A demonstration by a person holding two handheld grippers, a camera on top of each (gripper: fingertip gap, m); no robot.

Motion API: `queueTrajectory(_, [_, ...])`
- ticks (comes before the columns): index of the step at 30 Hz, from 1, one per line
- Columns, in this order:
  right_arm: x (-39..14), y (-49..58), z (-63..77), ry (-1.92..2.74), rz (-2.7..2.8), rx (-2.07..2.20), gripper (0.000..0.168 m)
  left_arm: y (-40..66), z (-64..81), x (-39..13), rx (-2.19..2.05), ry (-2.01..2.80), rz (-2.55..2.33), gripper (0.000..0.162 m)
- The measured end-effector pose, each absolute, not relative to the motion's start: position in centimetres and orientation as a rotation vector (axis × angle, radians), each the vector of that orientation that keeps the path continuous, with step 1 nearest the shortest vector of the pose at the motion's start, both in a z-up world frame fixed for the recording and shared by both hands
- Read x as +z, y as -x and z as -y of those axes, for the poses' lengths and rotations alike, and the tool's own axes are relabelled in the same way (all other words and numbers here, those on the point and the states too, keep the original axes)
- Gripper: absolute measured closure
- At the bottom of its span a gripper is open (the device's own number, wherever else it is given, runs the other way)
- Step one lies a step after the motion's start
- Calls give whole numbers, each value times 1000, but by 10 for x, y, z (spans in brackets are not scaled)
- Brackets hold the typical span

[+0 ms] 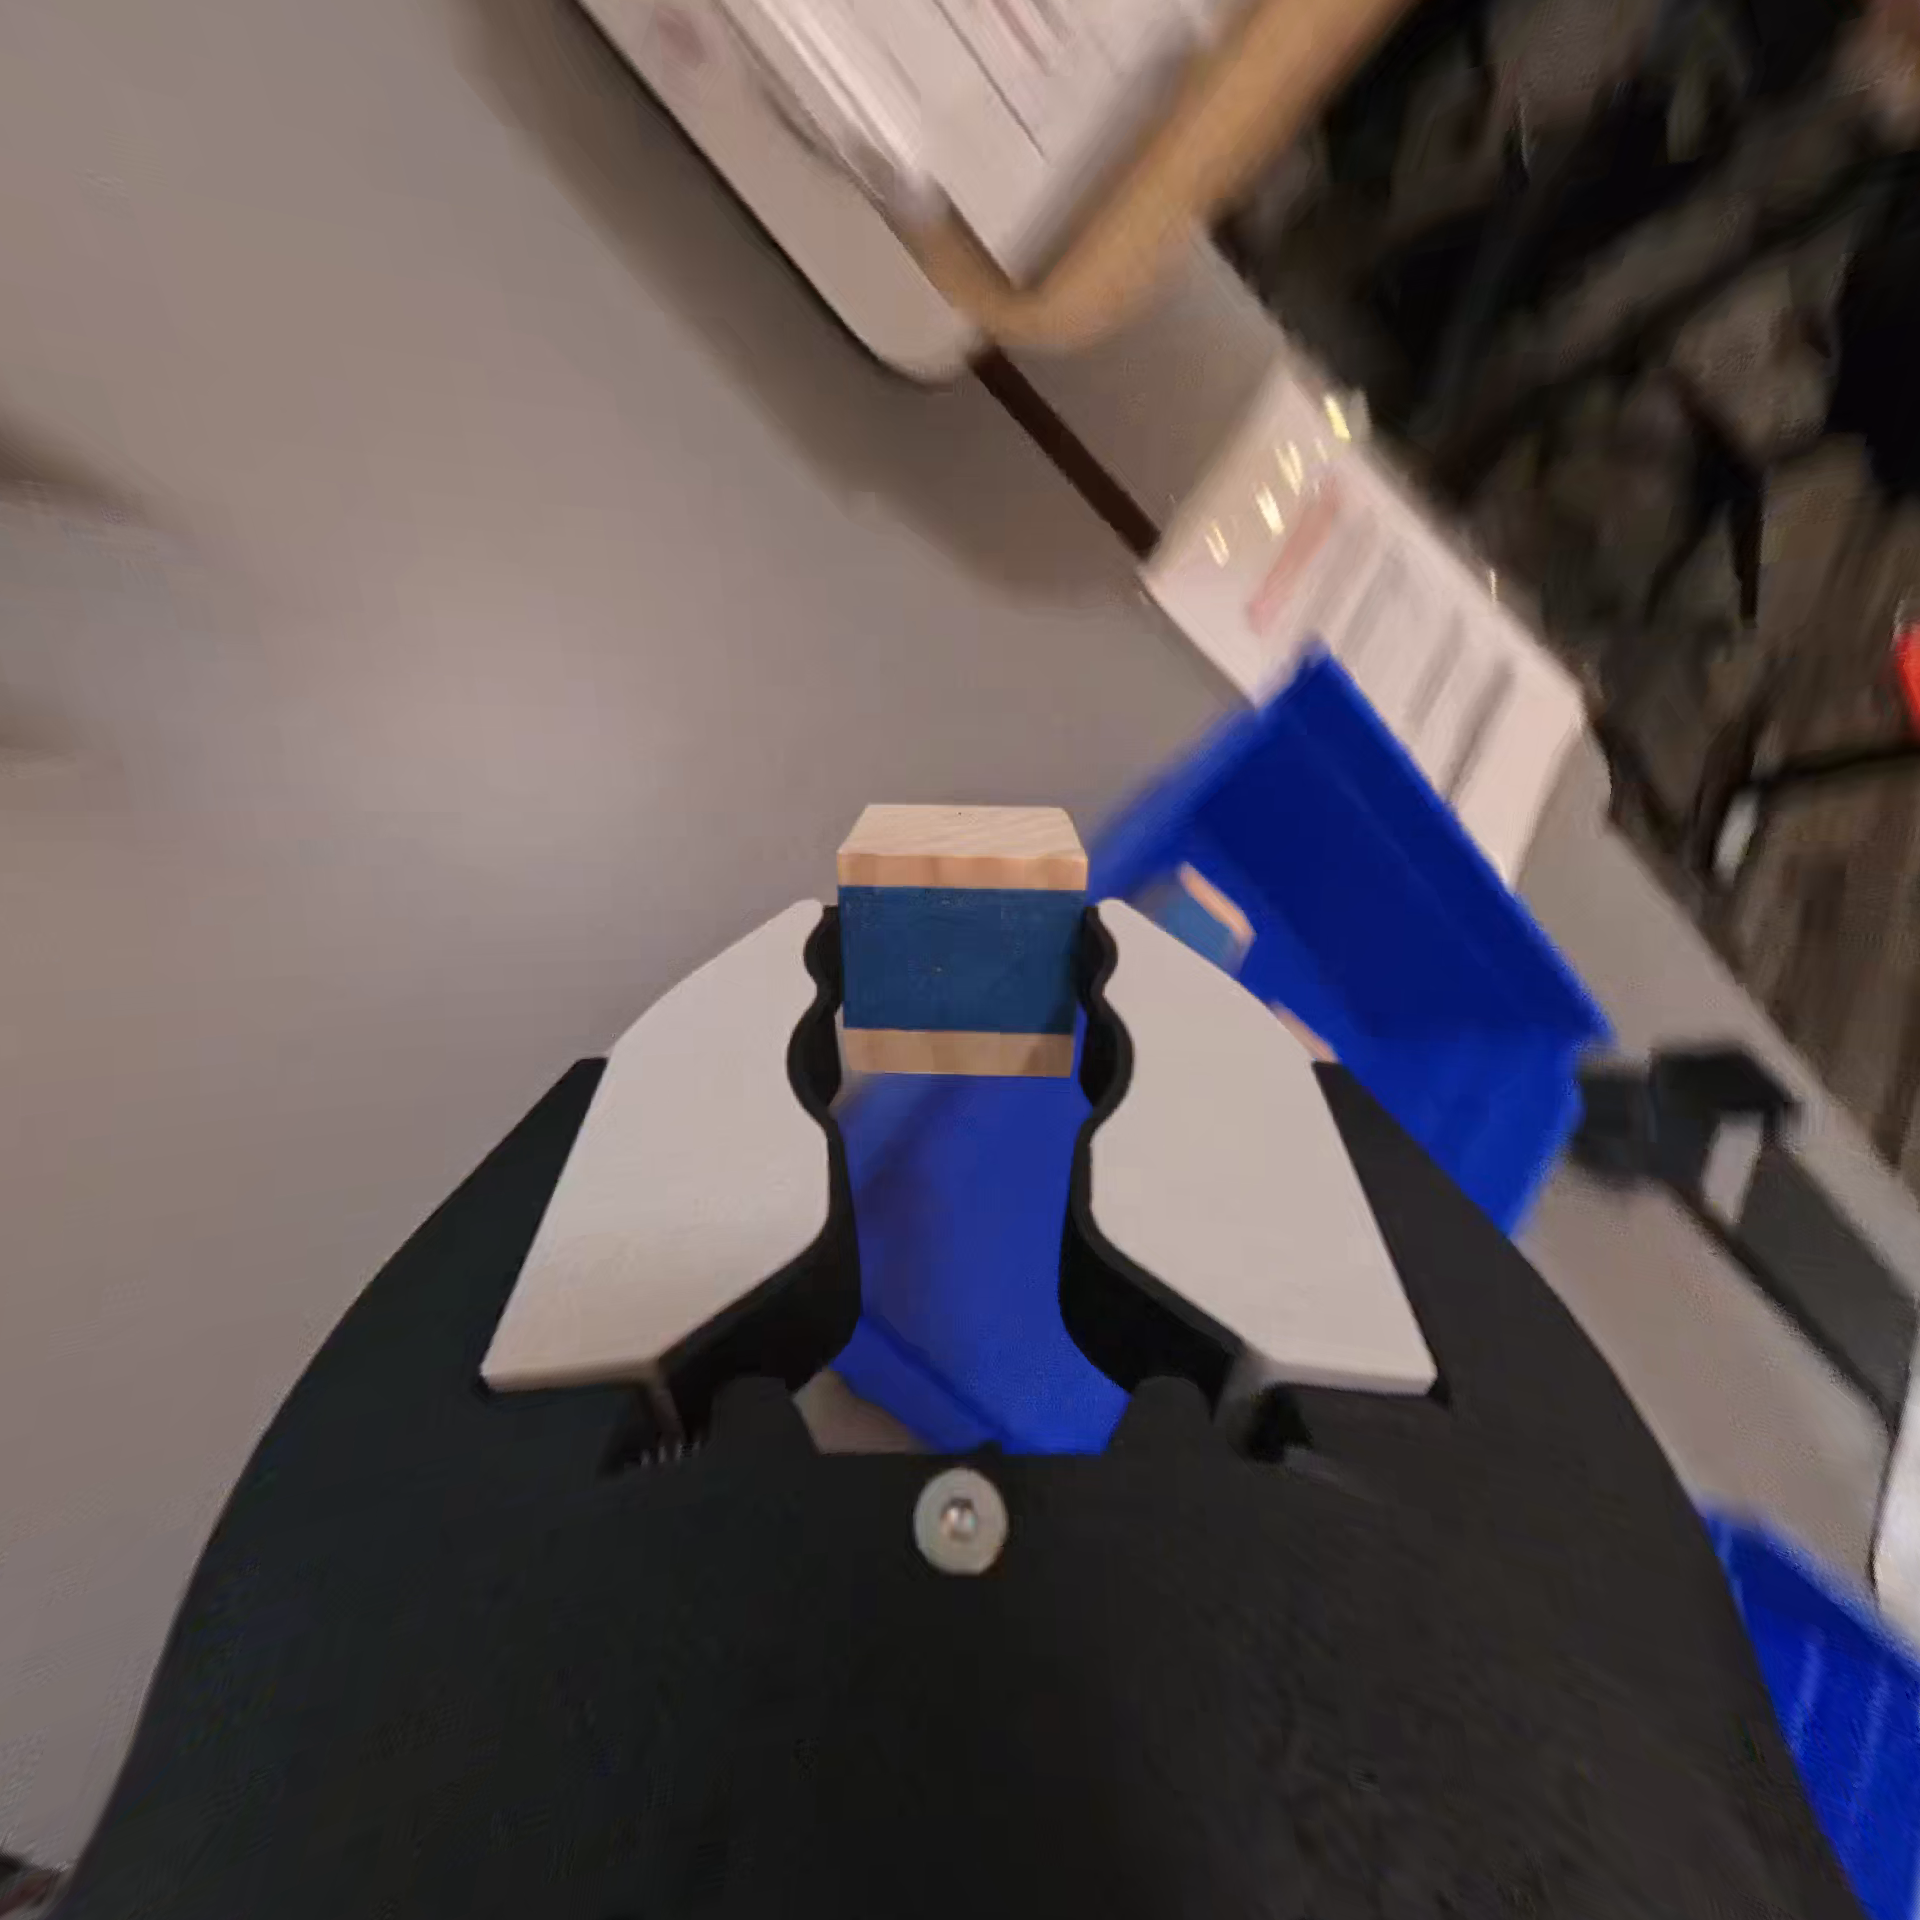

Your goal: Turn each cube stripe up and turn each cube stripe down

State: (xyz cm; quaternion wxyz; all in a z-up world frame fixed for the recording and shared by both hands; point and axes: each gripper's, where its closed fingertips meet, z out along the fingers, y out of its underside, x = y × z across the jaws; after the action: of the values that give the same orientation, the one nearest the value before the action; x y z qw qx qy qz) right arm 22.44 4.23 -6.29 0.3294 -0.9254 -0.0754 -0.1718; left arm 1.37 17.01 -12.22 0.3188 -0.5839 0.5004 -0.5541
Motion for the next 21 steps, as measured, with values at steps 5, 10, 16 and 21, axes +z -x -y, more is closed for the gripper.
queueTrajectory(5, [-107,-330,16,2725,-302,-317,124,-14,-183,-145,-1098,1498,-1422,99])
queueTrajectory(10, [-166,-366,49,2861,-657,-111,123,-14,-184,-163,-934,1483,-1528,100])
queueTrajectory(16, [-197,-382,58,2909,-775,-164,123,-15,-176,-169,-988,1505,-1564,102])
queueTrajectory(21, [-208,-382,52,2866,-833,-79,123,-15,-175,-172,-977,1504,-1584,102])
